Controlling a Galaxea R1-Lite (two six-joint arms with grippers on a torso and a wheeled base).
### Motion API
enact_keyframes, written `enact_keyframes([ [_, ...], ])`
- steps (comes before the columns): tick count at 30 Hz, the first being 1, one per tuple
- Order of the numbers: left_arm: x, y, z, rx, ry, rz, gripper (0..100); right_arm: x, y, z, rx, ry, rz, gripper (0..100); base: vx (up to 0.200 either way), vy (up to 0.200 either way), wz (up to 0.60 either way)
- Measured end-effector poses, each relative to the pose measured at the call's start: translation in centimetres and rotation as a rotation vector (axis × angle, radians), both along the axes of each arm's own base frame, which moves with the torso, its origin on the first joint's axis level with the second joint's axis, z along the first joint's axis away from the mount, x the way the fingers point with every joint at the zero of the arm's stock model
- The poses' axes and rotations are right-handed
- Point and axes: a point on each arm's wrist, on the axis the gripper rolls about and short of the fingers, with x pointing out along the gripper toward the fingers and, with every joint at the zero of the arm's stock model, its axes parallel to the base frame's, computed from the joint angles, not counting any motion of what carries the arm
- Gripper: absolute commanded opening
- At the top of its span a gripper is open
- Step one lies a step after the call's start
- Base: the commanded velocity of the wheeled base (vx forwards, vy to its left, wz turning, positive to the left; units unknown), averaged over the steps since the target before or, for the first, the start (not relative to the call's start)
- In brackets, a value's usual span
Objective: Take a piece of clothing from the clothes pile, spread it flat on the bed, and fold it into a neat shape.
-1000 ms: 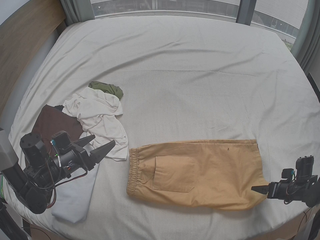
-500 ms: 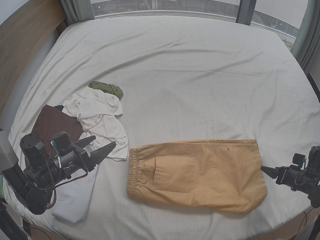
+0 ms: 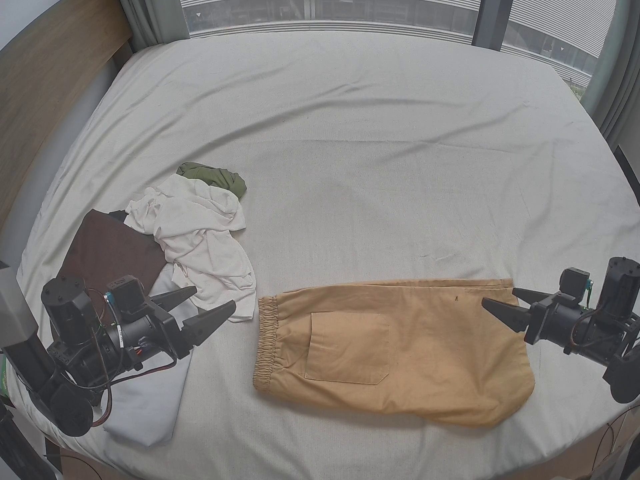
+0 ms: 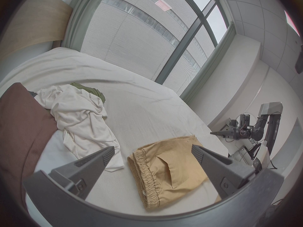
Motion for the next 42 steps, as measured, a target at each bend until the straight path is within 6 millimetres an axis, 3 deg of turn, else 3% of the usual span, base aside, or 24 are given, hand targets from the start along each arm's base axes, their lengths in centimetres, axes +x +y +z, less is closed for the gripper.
enact_keyframes([
  [8, -0.5, -0.1, -0.6, -0.042, 0.077, -0.026, 100, 0.8, 1.4, 1.1, 0.005, -0.019, 0.051, 100, 0.000, 0.000, 0.00],
  [26, 0.4, -1.4, -4.0, -0.010, 0.209, -0.058, 100, 0.6, 1.9, 1.3, 0.008, -0.028, 0.076, 100, 0.000, 0.000, 0.00],
  [42, 2.6, -2.6, -7.8, 0.031, 0.294, -0.018, 100, 0.7, 2.0, 1.2, 0.008, -0.022, 0.079, 100, 0.000, 0.000, 0.00],
])
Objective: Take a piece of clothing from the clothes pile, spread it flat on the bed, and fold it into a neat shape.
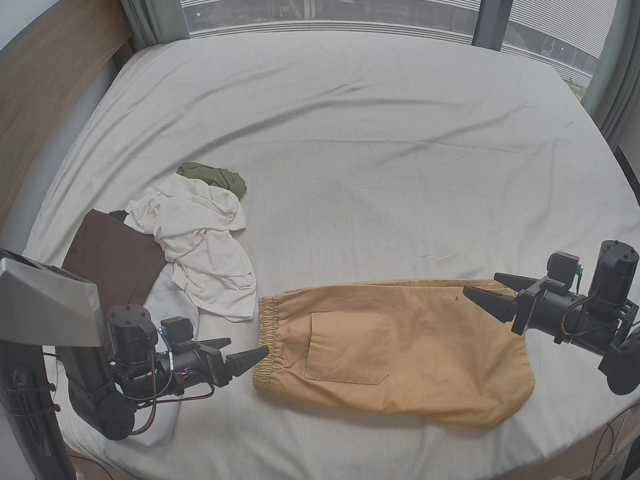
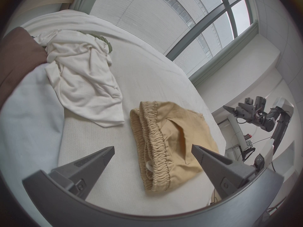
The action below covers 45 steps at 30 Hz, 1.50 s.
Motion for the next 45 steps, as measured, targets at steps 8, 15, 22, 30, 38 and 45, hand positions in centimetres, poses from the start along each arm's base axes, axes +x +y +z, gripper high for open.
enact_keyframes([
  [8, 0.4, -1.4, -1.2, -0.027, 0.051, -0.017, 100, 0.1, 0.0, -0.2, -0.002, 0.010, 0.001, 100, 0.000, 0.000, 0.00],
  [15, 1.2, -2.2, -2.3, -0.037, 0.072, -0.025, 100, 0.0, 0.1, -0.3, -0.002, 0.012, 0.003, 100, 0.000, 0.000, 0.00],
  [22, 1.8, -2.7, -2.9, -0.062, 0.092, -0.014, 100, 0.0, 0.4, -0.3, -0.002, 0.013, 0.014, 100, 0.000, 0.000, 0.00],
  [30, 2.3, -4.0, -3.0, -0.150, 0.150, -0.005, 100, -0.1, 0.5, -0.3, -0.002, 0.015, 0.021, 100, 0.000, 0.000, 0.00],
  [38, 2.7, -4.8, -2.9, -0.233, 0.209, 0.014, 100, -0.2, 0.7, -0.4, -0.003, 0.016, 0.030, 100, 0.000, 0.000, 0.00],
  [45, 3.0, -5.5, -2.8, -0.299, 0.256, 0.025, 100, -0.3, 0.9, -0.4, -0.003, 0.017, 0.040, 100, 0.000, 0.000, 0.00],
])
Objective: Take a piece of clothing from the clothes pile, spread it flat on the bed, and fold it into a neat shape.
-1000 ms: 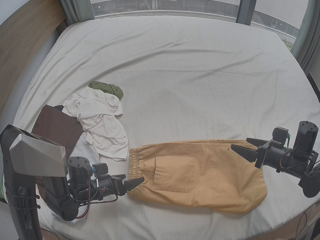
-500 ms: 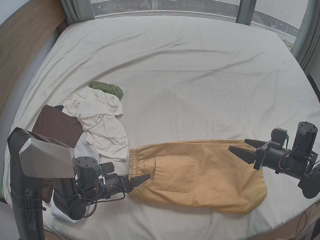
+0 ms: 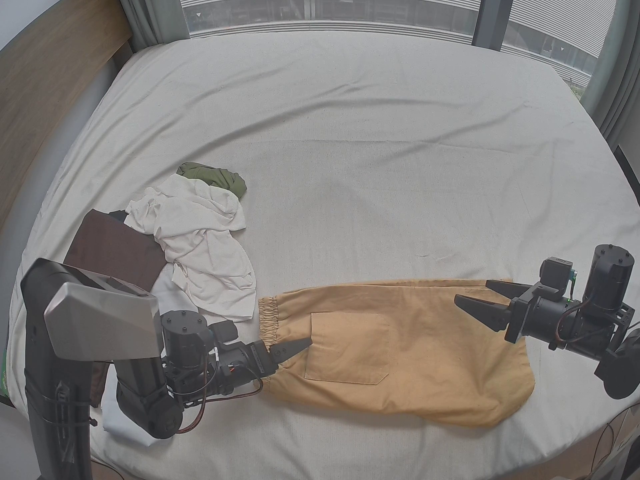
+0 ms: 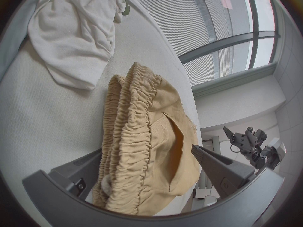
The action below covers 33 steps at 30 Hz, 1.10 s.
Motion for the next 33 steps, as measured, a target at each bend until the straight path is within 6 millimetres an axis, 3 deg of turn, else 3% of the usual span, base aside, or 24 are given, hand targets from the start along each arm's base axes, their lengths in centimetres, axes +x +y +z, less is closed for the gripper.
enact_keyframes([
  [18, 0.06, -0.77, 0.16, -0.095, 0.089, 0.022, 100, -0.05, 0.26, -0.18, -0.001, 0.009, 0.011, 100, 0.000, 0.000, 0.00],
  [19, 0.06, -0.77, 0.16, -0.099, 0.094, 0.024, 0, -0.05, 0.26, -0.19, -0.002, 0.009, 0.010, 100, 0.000, 0.000, 0.00],
  [33, -0.67, -0.60, -0.16, -0.080, 0.119, 0.035, 0, 0.02, 0.29, -0.37, -0.004, 0.016, 0.009, 100, 0.000, 0.000, 0.00],
])
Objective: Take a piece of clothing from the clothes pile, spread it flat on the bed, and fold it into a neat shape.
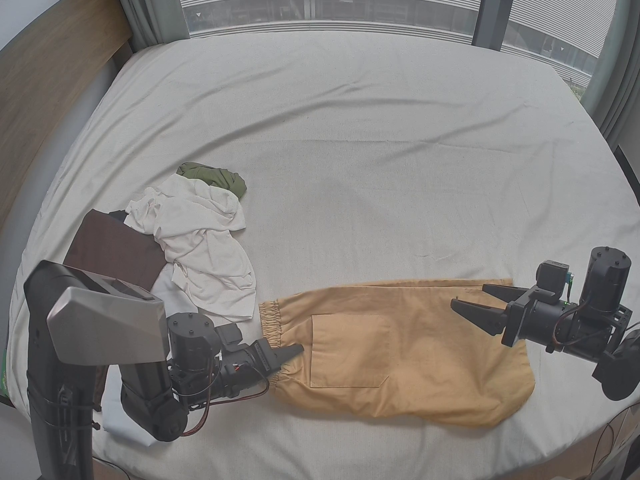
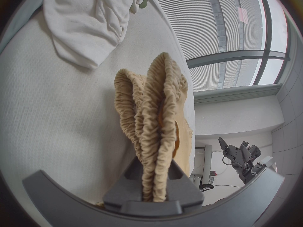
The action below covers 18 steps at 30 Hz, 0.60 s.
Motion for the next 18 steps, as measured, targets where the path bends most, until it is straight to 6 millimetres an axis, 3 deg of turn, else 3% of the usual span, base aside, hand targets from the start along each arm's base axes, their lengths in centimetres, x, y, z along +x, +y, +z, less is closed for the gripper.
enact_keyframes([
  [11, -2.0, 2.3, 1.9, 0.075, -0.056, 0.001, 0, -0.1, 0.2, -0.6, -0.008, 0.024, 0.008, 100, 0.000, 0.000, 0.00],
  [18, -2.3, 4.3, 3.1, 0.113, -0.111, 0.037, 0, -0.1, 0.3, -1.1, -0.014, 0.044, 0.013, 100, 0.000, 0.000, 0.00],
])
